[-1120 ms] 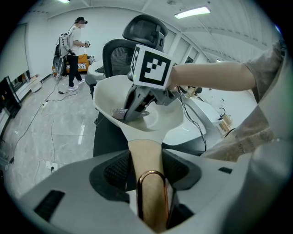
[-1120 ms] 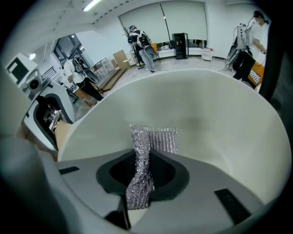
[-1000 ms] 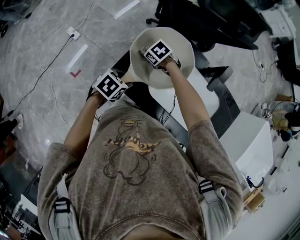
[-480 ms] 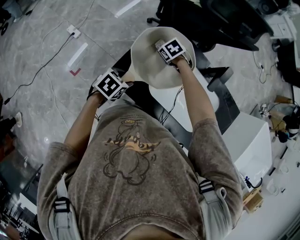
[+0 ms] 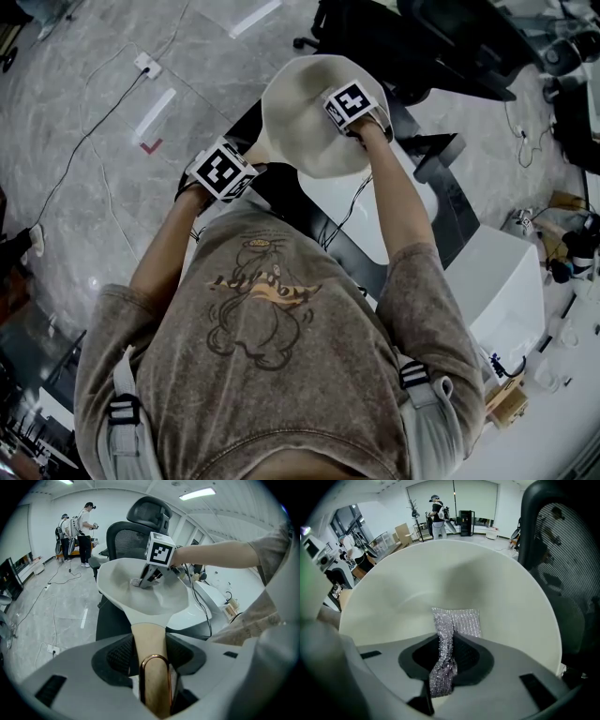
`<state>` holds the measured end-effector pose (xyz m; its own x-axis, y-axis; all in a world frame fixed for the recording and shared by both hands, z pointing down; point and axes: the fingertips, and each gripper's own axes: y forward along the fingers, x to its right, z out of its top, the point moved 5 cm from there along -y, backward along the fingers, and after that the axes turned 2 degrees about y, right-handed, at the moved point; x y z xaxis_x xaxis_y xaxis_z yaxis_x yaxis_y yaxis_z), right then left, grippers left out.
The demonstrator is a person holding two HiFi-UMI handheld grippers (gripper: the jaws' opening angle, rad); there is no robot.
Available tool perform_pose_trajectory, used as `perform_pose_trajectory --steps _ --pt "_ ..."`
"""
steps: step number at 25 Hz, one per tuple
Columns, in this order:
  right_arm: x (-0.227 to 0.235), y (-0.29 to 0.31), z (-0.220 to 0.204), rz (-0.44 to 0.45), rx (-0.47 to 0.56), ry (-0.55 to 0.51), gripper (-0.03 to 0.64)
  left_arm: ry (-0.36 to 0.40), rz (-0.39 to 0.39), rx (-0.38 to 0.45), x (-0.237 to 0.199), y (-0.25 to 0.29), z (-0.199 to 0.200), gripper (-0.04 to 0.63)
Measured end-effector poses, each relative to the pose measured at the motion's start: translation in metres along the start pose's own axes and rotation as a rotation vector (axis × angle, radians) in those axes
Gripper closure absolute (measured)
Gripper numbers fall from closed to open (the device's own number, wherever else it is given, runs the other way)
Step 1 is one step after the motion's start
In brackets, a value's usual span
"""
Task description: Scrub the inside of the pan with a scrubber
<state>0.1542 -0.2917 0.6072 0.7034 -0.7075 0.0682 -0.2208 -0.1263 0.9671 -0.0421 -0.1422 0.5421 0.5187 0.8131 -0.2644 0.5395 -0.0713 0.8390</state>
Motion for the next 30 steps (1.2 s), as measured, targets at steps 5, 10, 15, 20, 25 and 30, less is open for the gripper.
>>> perform_pose_trajectory --steps 5,10,15,20,25,30 --pt "-0.005 -0.005 -0.013 0.045 -0.044 0.029 0.532 0.002 0.001 0.003 0.000 -0.002 0.000 0.370" --pt "-0.010 -0.005 -0.024 0.072 -0.054 0.055 0.532 0.002 0.001 -0.001 0.001 0.000 0.000 0.370" --pt "-0.021 -0.006 -0.029 0.105 -0.046 0.095 0.532 0.007 0.001 -0.012 0.001 0.000 0.002 0.370" --pt "-0.038 -0.006 -0.032 0.169 -0.040 0.103 0.534 0.003 0.003 -0.007 0.002 0.001 0.001 0.370" --pt "-0.059 -0.003 -0.030 0.223 -0.024 0.095 0.532 -0.002 0.009 -0.008 0.001 0.001 0.001 0.370" --pt "-0.083 0.000 -0.023 0.280 -0.005 0.076 0.532 -0.006 0.014 -0.014 0.002 0.002 0.002 0.370"
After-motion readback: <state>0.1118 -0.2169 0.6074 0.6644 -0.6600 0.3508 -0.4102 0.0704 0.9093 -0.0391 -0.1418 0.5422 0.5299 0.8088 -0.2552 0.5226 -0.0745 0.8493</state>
